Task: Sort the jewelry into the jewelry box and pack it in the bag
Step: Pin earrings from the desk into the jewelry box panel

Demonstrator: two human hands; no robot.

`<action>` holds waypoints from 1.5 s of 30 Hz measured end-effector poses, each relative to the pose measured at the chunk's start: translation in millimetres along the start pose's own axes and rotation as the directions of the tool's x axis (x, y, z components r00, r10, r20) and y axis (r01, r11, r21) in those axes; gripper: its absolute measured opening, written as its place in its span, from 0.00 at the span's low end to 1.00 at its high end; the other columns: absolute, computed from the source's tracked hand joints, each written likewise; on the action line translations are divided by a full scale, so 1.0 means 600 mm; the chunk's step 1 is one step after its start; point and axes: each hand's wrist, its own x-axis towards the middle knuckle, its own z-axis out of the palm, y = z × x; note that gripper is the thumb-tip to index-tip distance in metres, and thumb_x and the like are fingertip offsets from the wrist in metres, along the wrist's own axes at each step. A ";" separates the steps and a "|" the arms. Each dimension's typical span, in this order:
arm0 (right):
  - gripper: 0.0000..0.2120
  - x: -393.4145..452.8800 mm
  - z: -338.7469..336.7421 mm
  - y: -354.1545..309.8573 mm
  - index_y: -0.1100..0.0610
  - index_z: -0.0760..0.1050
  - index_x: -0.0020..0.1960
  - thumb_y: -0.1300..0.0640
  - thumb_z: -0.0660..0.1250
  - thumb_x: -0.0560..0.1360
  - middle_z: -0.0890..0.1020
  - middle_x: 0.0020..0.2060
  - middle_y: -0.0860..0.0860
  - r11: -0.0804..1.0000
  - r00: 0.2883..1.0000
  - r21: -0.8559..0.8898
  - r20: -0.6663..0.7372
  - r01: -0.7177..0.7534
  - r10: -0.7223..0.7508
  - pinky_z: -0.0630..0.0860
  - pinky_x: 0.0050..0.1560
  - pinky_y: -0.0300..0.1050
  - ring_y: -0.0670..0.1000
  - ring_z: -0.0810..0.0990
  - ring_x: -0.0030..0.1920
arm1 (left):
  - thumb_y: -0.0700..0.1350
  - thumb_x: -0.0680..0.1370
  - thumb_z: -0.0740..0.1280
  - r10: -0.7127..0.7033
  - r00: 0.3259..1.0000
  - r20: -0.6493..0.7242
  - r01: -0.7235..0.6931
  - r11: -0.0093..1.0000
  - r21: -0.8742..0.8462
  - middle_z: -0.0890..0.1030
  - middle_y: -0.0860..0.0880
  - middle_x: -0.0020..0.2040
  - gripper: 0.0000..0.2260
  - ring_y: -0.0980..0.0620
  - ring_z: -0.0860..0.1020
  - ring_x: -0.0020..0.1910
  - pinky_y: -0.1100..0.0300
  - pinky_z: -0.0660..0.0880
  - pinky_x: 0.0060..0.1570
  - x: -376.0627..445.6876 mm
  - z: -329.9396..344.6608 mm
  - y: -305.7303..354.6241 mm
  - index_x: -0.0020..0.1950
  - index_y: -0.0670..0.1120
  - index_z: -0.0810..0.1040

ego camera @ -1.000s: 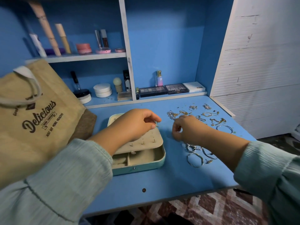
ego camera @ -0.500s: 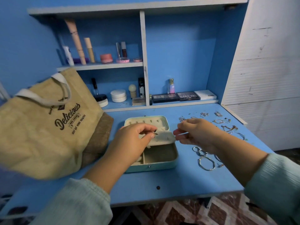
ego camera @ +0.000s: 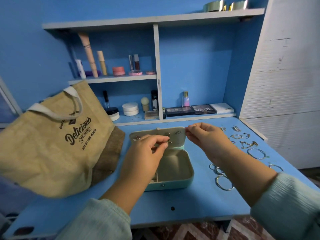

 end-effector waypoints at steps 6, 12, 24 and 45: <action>0.08 0.016 0.014 0.011 0.55 0.76 0.40 0.52 0.66 0.75 0.79 0.37 0.53 0.969 0.991 -0.216 -0.029 0.122 -0.131 0.77 0.53 0.54 0.59 0.78 0.42 | 0.47 0.75 0.69 -0.105 0.994 0.019 0.105 0.994 0.010 0.79 0.62 0.40 0.05 0.65 0.77 0.42 0.72 0.72 0.40 0.017 0.013 -0.020 0.49 0.55 0.81; 0.07 0.053 0.030 0.034 0.52 0.74 0.38 0.54 0.65 0.76 0.76 0.33 0.46 0.947 0.967 -0.226 -0.062 0.228 -0.248 0.65 0.26 0.28 0.40 0.69 0.30 | 0.45 0.73 0.71 -0.081 0.995 0.051 0.080 0.996 0.032 0.79 0.61 0.42 0.04 0.64 0.77 0.43 0.73 0.73 0.44 0.048 0.032 -0.042 0.46 0.54 0.82; 0.06 0.076 0.022 0.063 0.55 0.77 0.41 0.56 0.65 0.75 0.82 0.42 0.53 0.966 0.965 -0.046 -0.057 0.255 -0.257 0.76 0.52 0.46 0.49 0.78 0.45 | 0.40 0.71 0.72 -0.110 0.993 0.034 0.111 0.993 -0.031 0.78 0.57 0.38 0.16 0.65 0.75 0.39 0.73 0.73 0.42 0.075 0.051 -0.051 0.42 0.58 0.68; 0.07 0.065 0.014 0.067 0.53 0.76 0.37 0.57 0.67 0.74 0.79 0.37 0.47 0.958 0.959 0.022 -0.018 0.284 -0.284 0.74 0.47 0.44 0.46 0.76 0.43 | 0.55 0.66 0.68 0.035 0.992 -0.118 -0.011 0.979 0.204 0.80 0.56 0.37 0.14 0.57 0.80 0.44 0.46 0.75 0.52 0.078 0.078 -0.052 0.41 0.64 0.63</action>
